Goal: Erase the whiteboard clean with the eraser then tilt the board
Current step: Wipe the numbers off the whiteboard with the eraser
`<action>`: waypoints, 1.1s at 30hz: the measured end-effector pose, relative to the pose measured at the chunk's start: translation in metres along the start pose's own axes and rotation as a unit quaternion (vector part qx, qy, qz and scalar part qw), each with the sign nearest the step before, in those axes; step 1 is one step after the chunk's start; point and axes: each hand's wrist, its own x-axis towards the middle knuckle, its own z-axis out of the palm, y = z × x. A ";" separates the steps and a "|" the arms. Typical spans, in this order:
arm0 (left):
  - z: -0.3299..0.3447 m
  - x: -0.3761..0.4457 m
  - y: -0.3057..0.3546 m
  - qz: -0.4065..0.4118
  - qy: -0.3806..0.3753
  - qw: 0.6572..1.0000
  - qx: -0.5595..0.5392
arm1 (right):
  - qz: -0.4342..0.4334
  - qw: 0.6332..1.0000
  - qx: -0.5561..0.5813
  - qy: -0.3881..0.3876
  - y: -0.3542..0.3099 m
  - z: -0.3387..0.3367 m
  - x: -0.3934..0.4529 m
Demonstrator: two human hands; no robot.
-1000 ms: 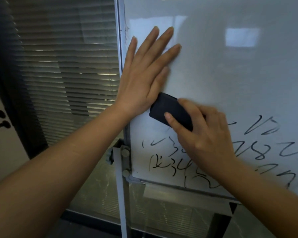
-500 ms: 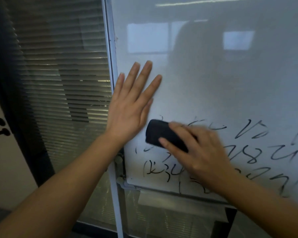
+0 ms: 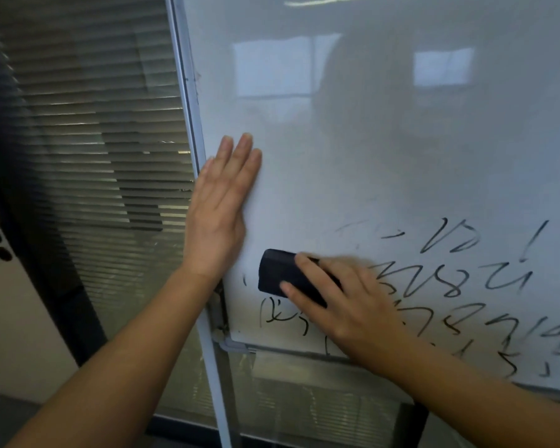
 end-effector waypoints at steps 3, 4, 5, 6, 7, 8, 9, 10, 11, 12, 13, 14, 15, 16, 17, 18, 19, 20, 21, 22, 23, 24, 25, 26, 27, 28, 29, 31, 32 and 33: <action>-0.003 0.001 -0.002 0.002 -0.009 1.000 -0.017 | 0.010 1.000 0.004 0.017 0.006 -0.002 0.008; -0.004 0.001 -0.001 0.000 -0.013 1.000 -0.024 | 0.023 0.999 0.001 0.027 0.007 -0.003 0.015; -0.005 0.001 0.000 -0.006 -0.017 0.999 -0.038 | 0.039 0.999 -0.004 0.036 0.008 -0.004 0.022; -0.006 0.001 0.002 -0.016 -0.019 0.998 -0.058 | 0.056 0.998 -0.008 0.041 0.007 -0.004 0.030; -0.007 0.001 0.004 -0.028 -0.017 0.996 -0.081 | 0.070 0.997 -0.010 0.043 0.005 -0.003 0.038; -0.008 0.001 0.005 -0.038 -0.014 0.994 -0.099 | 0.080 0.996 -0.009 0.044 0.002 -0.003 0.044; -0.009 0.001 0.007 -0.044 -0.013 0.993 -0.109 | 0.080 0.996 -0.009 0.044 -0.002 -0.002 0.049; -0.010 0.000 0.008 -0.046 -0.014 0.993 -0.110 | 0.069 0.997 -0.009 0.041 -0.007 0.000 0.051; -0.011 0.000 0.009 -0.043 -0.017 0.993 -0.105 | 0.049 0.998 -0.010 0.032 -0.012 0.002 0.052; -0.011 0.000 0.009 -0.038 -0.021 0.994 -0.097 | 0.024 0.999 -0.011 0.018 -0.017 0.004 0.050; -0.010 0.000 0.009 -0.032 -0.027 0.995 -0.090 | 0.003 1.000 -0.011 0.004 -0.020 0.006 0.048; -0.010 0.000 0.008 -0.024 -0.034 0.996 -0.083 | -0.011 1.000 -0.010 -0.003 -0.022 0.006 0.046; -0.009 0.000 0.008 -0.015 -0.040 0.996 -0.075 | -0.014 1.000 -0.007 -0.003 -0.021 0.006 0.045; -0.008 0.000 0.007 -0.006 -0.044 0.997 -0.064 | -0.010 1.000 -0.006 0.003 -0.017 0.005 0.044; -0.007 0.000 0.006 0.001 -0.045 0.998 -0.049 | 0.000 1.000 -0.006 0.012 -0.012 0.004 0.044; -0.006 -0.001 0.005 0.007 -0.044 0.999 -0.031 | 0.016 1.000 -0.008 0.024 -0.006 0.002 0.044; -0.004 -0.002 0.005 0.011 -0.043 0.999 -0.011 | 0.036 0.999 -0.009 0.036 0.002 -0.002 0.042; -0.002 -0.003 0.006 0.013 -0.038 0.999 0.008 | 0.059 0.997 -0.013 0.049 0.011 -0.006 0.039; 0.001 -0.004 0.007 0.014 -0.031 0.999 0.026 | 0.084 0.994 -0.019 0.064 0.020 -0.011 0.036; 0.004 -0.004 0.009 0.012 -0.022 0.999 0.040 | 0.109 0.991 -0.028 0.077 0.032 -0.017 0.031; 0.007 -0.005 0.012 0.006 -0.013 0.998 0.053 | 0.132 0.987 -0.037 0.087 0.043 -0.023 0.026; 0.011 -0.005 0.016 -0.002 -0.004 0.998 0.060 | 0.152 0.983 -0.048 0.092 0.054 -0.028 0.022; 0.016 -0.004 0.020 -0.013 0.004 0.998 0.062 | 0.170 0.979 -0.059 0.097 0.062 -0.032 0.018; 0.020 -0.003 0.025 -0.028 0.010 0.998 0.061 | 0.181 0.976 -0.067 0.102 0.068 -0.035 0.015; 0.024 -0.003 0.030 -0.047 0.016 0.997 0.059 | 0.188 0.974 -0.072 0.106 0.069 -0.035 0.012; 0.028 -0.002 0.034 -0.064 0.021 0.996 0.059 | 0.186 0.973 -0.074 0.111 0.066 -0.033 0.009; 0.031 -0.003 0.037 -0.078 0.027 0.995 0.062 | 0.175 0.975 -0.073 0.113 0.062 -0.030 0.005; 0.034 -0.004 0.037 -0.088 0.034 0.993 0.076 | 0.135 0.984 -0.061 0.098 0.053 -0.024 -0.005; 0.034 -0.005 0.035 -0.088 0.035 0.992 0.085 | 0.112 0.989 -0.050 0.085 0.048 -0.021 -0.011; 0.034 -0.006 0.034 -0.087 0.036 0.991 0.091 | 0.092 0.992 -0.038 0.073 0.046 -0.021 -0.016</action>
